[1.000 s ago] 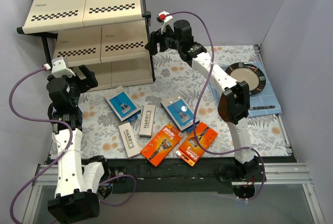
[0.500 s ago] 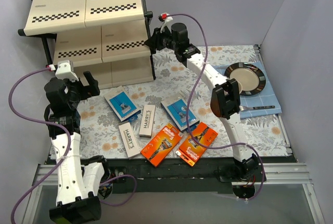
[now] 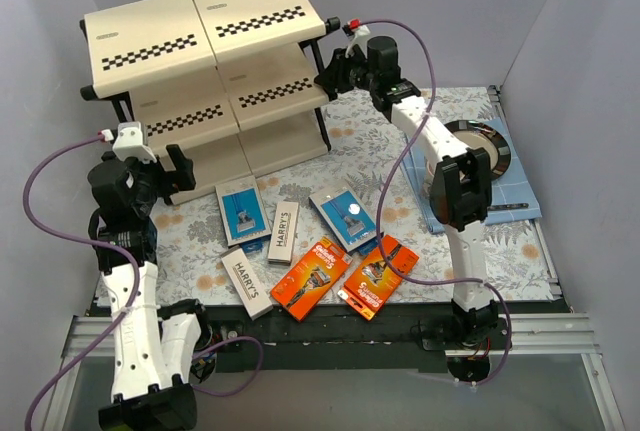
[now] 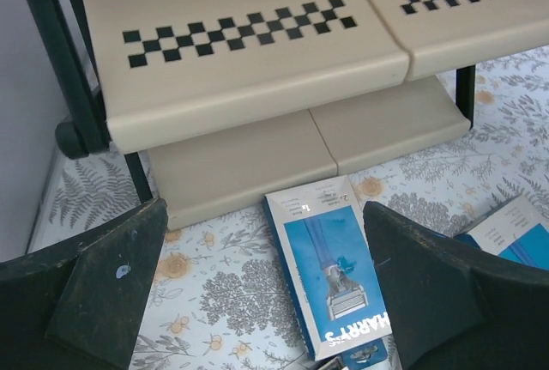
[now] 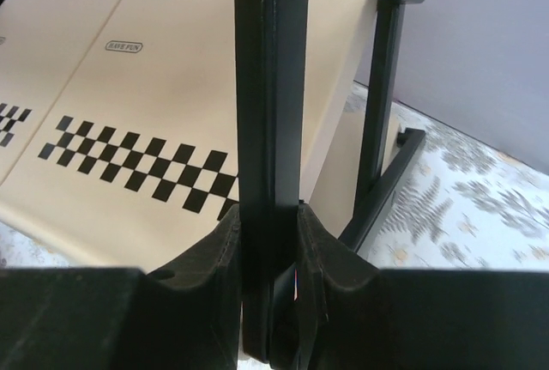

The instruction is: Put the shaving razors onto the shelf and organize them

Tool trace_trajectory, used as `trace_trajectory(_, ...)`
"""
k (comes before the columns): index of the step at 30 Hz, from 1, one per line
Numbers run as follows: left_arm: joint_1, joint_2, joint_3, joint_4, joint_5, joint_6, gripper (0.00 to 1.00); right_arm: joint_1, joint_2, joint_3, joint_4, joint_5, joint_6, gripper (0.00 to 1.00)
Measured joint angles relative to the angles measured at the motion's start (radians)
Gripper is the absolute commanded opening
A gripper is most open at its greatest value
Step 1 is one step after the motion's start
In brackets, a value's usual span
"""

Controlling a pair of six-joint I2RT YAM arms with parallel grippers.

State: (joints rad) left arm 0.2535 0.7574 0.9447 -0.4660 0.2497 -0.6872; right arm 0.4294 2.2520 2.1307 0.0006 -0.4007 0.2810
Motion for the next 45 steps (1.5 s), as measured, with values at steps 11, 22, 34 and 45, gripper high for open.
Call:
trace_trajectory(11, 0.000, 0.140, -0.113, 0.172, -0.065, -0.042, 0.36, -0.112, -0.100, -0.100, -0.065, 0.135, -0.023, 0.01)
trace_trajectory(22, 0.010, 0.518, 0.047, 0.438, 0.061, -0.098, 0.14, -0.138, -0.147, -0.150, -0.090, 0.182, -0.035, 0.01)
trace_trajectory(34, 0.005, 0.839, 0.300, 0.559, 0.218, -0.167, 0.08, -0.181, -0.209, -0.214, -0.125, 0.204, -0.050, 0.01)
trace_trajectory(45, 0.005, 0.661, 0.181, 0.563, 0.292, -0.219, 0.16, -0.229, -0.334, -0.337, -0.194, 0.196, -0.055, 0.25)
